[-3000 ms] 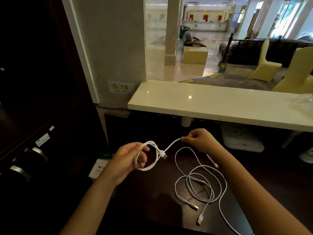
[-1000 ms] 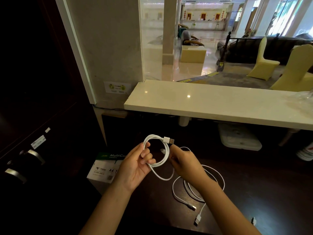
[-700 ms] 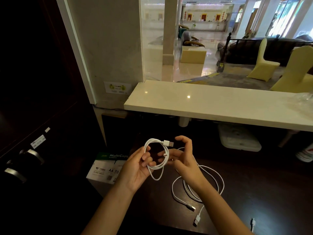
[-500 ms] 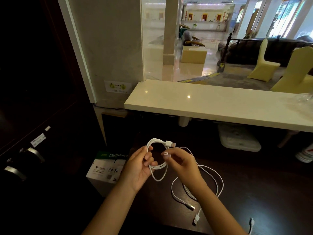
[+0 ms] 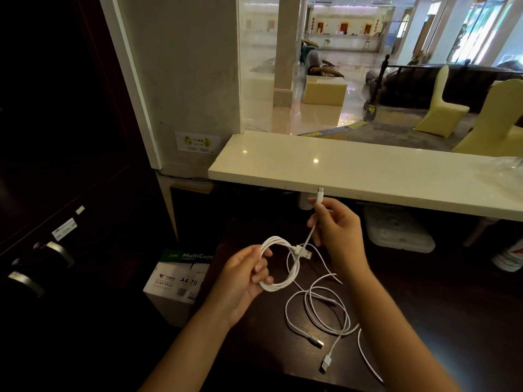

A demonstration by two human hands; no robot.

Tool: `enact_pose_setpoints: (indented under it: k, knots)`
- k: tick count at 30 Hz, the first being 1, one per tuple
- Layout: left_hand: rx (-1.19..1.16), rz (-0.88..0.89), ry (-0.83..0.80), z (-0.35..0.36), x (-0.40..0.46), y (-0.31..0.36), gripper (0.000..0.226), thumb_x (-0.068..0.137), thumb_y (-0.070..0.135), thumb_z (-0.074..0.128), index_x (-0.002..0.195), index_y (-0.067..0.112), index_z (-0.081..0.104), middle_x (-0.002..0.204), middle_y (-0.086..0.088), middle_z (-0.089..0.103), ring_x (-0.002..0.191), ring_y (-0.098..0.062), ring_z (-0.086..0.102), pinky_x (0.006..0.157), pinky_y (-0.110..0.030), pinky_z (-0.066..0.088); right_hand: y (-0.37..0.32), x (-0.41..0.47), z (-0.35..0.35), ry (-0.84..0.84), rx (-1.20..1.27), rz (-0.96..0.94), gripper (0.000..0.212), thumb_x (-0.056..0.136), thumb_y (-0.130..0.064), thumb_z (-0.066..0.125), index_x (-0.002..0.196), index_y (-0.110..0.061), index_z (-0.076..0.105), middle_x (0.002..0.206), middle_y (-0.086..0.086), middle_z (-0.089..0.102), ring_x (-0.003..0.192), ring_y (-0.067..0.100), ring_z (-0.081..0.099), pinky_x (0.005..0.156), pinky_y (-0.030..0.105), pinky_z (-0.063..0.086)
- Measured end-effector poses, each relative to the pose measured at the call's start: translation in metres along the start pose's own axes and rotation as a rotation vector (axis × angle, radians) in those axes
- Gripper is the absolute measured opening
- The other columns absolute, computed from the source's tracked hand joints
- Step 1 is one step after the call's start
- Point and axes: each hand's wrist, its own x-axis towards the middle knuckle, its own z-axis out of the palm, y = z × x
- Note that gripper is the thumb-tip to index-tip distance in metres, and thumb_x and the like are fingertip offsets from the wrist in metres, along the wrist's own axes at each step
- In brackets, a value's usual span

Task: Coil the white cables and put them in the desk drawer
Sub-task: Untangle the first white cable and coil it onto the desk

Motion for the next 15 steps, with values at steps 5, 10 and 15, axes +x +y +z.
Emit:
enact_pose_setpoints:
  k: [5,10,15]
  knots:
    - [0.003,-0.016,-0.045,-0.002,-0.002,0.006,0.023,0.096,0.016,0.039,0.085,0.005,0.057,0.053,0.005,0.035,0.045,-0.005,0.03,0.05,-0.02,0.04,-0.001,0.003,-0.007,-0.218,-0.067,0.115,0.032,0.088,0.005,0.047,0.103,-0.017,0.065,0.07,0.001,0.061,0.056,0.012,0.045,0.054,0.017,0.04]
    - [0.02,-0.06,-0.1,-0.001,-0.003,0.007,0.022,0.096,0.014,0.038,0.089,0.003,0.056,0.054,0.004,0.035,0.045,-0.005,0.03,0.051,-0.021,0.039,-0.006,0.009,-0.006,-0.254,-0.577,-0.065,0.018,0.084,-0.009,0.06,0.095,-0.019,0.07,0.073,-0.003,0.072,0.069,0.014,0.066,0.069,0.024,0.052]
    - [0.151,-0.092,-0.211,-0.002,-0.002,0.016,0.024,0.093,0.002,0.035,0.093,0.002,0.059,0.056,0.004,0.037,0.047,-0.005,0.031,0.054,-0.022,0.038,-0.012,0.013,-0.008,-0.6,-0.553,0.013,0.013,0.09,-0.015,0.055,0.093,-0.013,0.068,0.068,-0.004,0.069,0.043,0.008,0.052,0.049,0.017,0.045]
